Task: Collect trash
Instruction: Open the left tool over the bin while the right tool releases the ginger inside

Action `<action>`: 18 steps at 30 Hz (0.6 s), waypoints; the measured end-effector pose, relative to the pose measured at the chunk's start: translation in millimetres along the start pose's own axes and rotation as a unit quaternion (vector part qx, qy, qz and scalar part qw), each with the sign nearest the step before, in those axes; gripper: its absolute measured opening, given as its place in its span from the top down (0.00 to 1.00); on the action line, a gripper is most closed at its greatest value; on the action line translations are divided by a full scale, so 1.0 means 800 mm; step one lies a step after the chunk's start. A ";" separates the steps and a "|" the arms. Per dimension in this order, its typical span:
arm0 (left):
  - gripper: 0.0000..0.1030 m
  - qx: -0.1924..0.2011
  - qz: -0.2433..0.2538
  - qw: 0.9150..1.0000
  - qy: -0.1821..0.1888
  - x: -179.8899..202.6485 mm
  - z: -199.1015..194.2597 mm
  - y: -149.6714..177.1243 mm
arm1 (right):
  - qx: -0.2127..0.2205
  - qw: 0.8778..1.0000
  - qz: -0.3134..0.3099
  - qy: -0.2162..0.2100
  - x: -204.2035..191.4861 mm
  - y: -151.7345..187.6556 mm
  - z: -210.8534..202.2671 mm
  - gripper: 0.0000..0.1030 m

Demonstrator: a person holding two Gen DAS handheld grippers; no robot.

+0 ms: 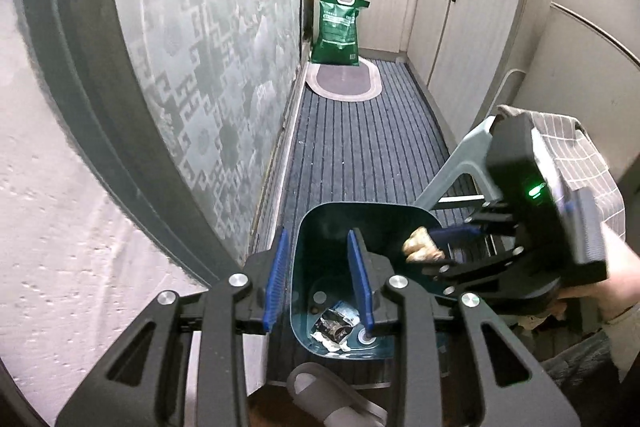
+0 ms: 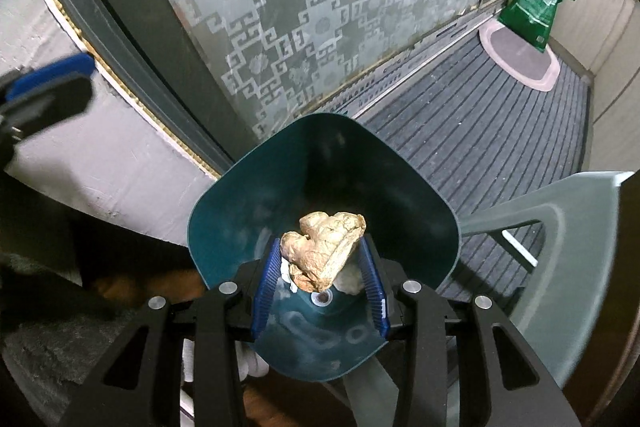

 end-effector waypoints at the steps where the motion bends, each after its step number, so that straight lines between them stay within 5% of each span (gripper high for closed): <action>1: 0.69 0.002 -0.001 1.000 0.002 0.001 -0.003 -0.002 | -0.004 1.000 0.000 0.000 -0.001 0.001 0.004 0.61; 4: 0.69 0.011 -0.003 1.000 0.006 0.004 -0.012 -0.008 | -0.017 1.000 0.003 -0.001 -0.003 0.005 0.011 0.52; 18: 0.62 0.051 -0.008 0.999 -0.001 0.010 -0.047 -0.031 | 0.033 0.999 -0.001 0.011 -0.010 -0.006 -0.040 0.55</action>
Point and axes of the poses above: each gripper's, at about its wrist camera, not at the fingertips, and z roughly the way its jaws point, x to its right, y to its underside, the point moved 2 cm from there along z, roughly the way its jaws point, and after that the axes turned 14 degrees about x, right-handed, at the moved point
